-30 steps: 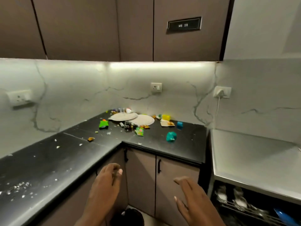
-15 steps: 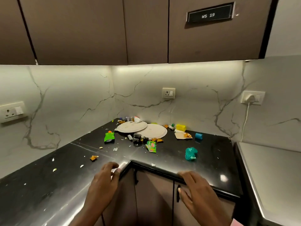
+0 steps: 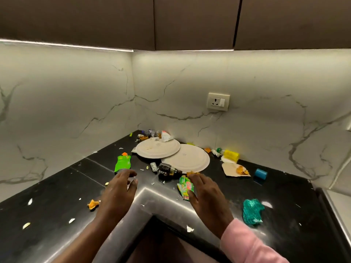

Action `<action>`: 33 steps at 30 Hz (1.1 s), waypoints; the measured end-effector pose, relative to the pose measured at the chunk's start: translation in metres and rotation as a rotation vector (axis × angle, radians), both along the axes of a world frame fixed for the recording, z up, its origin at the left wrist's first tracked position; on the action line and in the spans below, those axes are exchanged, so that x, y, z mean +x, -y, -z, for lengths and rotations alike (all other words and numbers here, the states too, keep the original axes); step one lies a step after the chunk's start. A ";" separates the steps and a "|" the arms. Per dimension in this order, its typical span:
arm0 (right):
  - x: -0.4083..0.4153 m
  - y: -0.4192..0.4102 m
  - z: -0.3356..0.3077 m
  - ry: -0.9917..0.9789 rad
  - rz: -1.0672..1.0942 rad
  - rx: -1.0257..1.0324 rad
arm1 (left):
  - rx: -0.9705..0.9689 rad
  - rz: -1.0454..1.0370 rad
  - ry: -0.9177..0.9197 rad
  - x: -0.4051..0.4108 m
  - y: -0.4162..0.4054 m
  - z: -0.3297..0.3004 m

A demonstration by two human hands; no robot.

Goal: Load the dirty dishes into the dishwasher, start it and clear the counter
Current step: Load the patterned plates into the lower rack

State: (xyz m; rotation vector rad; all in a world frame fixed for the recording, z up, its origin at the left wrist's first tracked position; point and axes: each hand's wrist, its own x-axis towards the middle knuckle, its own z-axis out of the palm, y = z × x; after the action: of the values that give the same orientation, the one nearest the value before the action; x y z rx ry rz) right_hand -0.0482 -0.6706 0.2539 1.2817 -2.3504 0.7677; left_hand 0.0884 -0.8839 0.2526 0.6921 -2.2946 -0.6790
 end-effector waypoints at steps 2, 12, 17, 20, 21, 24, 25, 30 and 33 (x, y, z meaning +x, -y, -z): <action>-0.021 0.024 0.005 0.000 0.006 -0.004 | -0.031 0.002 0.043 -0.028 0.026 0.004; -0.089 0.070 0.040 0.101 0.093 -0.012 | -0.374 0.132 0.365 -0.190 0.161 0.072; -0.141 0.067 0.065 0.297 0.209 -0.001 | -0.532 0.168 0.553 -0.257 0.189 0.108; -0.190 0.070 0.078 0.355 0.257 -0.034 | -0.567 0.145 0.615 -0.291 0.202 0.121; -0.198 0.071 0.082 0.361 0.261 -0.006 | -0.566 0.141 0.649 -0.296 0.204 0.125; -0.225 0.087 0.100 0.244 0.171 0.065 | -0.611 0.133 0.649 -0.318 0.214 0.135; -0.236 0.090 0.104 0.211 0.137 0.086 | -0.647 0.119 0.678 -0.329 0.218 0.135; -0.266 0.097 0.117 0.163 0.079 0.149 | -0.749 0.242 0.839 -0.351 0.230 0.134; -0.278 0.103 0.125 0.152 0.047 0.189 | -0.790 0.198 0.834 -0.363 0.248 0.126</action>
State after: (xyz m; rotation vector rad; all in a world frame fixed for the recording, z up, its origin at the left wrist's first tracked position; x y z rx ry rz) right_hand -0.3267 -0.7736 0.1290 1.2768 -2.6191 0.6625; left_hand -0.2743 -1.1322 0.1263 0.3796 -3.0704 0.5783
